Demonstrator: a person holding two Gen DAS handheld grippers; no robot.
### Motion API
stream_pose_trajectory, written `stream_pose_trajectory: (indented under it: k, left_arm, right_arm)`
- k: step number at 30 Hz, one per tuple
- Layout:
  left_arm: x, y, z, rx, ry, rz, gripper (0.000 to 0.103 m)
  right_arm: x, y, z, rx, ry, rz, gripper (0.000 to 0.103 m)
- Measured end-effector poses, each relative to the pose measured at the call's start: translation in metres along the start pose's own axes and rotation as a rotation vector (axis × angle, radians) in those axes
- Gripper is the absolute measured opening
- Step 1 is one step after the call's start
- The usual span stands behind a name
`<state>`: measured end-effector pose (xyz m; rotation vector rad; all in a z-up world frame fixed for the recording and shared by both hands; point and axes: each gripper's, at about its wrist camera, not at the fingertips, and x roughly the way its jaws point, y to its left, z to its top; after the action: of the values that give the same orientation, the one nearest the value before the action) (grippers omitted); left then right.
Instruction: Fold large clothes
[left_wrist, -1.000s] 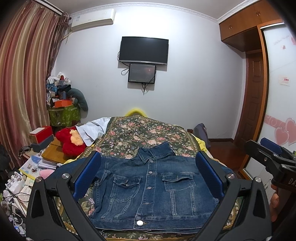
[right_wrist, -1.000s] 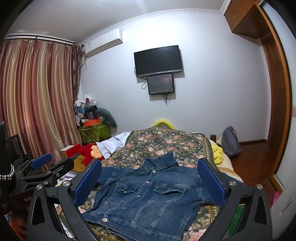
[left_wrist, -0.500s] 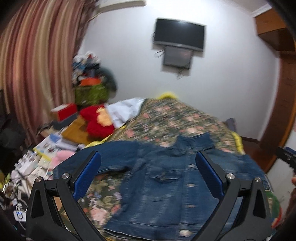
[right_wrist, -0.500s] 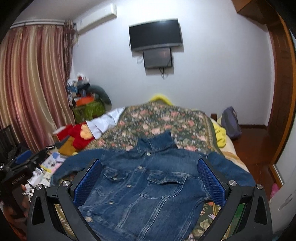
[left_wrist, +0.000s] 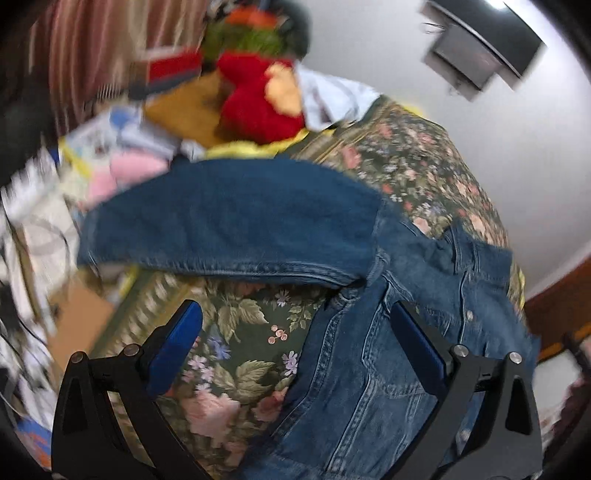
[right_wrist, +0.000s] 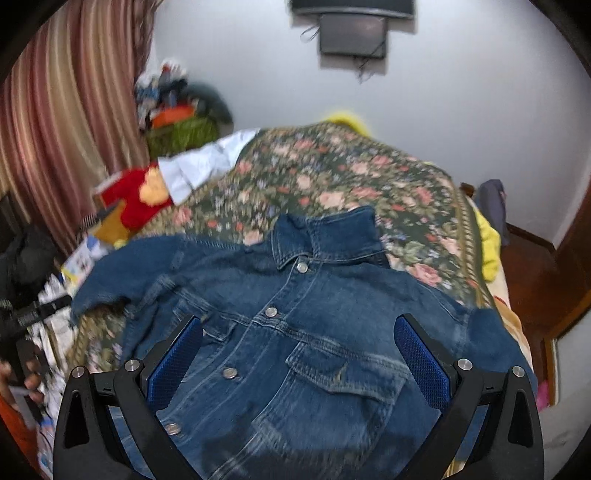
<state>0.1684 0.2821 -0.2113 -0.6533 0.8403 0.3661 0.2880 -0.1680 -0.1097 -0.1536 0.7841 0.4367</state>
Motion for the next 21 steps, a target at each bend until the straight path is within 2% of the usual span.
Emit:
stream_pose_trajectory:
  k: [6, 9, 10, 11, 13, 15, 17, 19, 21]
  left_arm:
    - [0.043, 0.028, 0.014, -0.162, 0.079, -0.080, 0.102]
    - [0.065, 0.045, 0.021, -0.271, 0.116, -0.137, 0.093]
    - [0.072, 0.050, 0.023, -0.306, 0.124, -0.146, 0.086]
    - [0.078, 0.055, 0.025, -0.327, 0.127, -0.141, 0.081]
    - [0.082, 0.060, 0.029, -0.351, 0.108, -0.124, 0.080]
    - [0.079, 0.058, 0.034, -0.333, 0.065, -0.070, 0.069]
    - [0.071, 0.048, 0.040, -0.255, 0.014, 0.043, 0.034]
    - [0.061, 0.030, 0.047, -0.131, -0.058, 0.185, 0.021]
    - [0.051, 0.006, 0.052, 0.000, -0.143, 0.290, 0.016]
  right_arm:
    - [0.073, 0.015, 0.009, -0.115, 0.119, -0.011, 0.103]
    - [0.102, 0.020, 0.007, -0.128, 0.188, 0.032, 0.103]
    - [0.110, 0.022, 0.007, -0.128, 0.211, 0.048, 0.103]
    - [0.119, 0.023, 0.006, -0.126, 0.233, 0.069, 0.103]
    - [0.135, 0.026, 0.004, -0.115, 0.283, 0.110, 0.103]
    - [0.147, 0.028, 0.002, -0.098, 0.325, 0.141, 0.103]
    - [0.156, 0.030, -0.001, -0.082, 0.357, 0.169, 0.103]
    - [0.159, 0.029, -0.003, -0.071, 0.375, 0.186, 0.103]
    - [0.160, 0.028, -0.004, -0.062, 0.379, 0.192, 0.103]
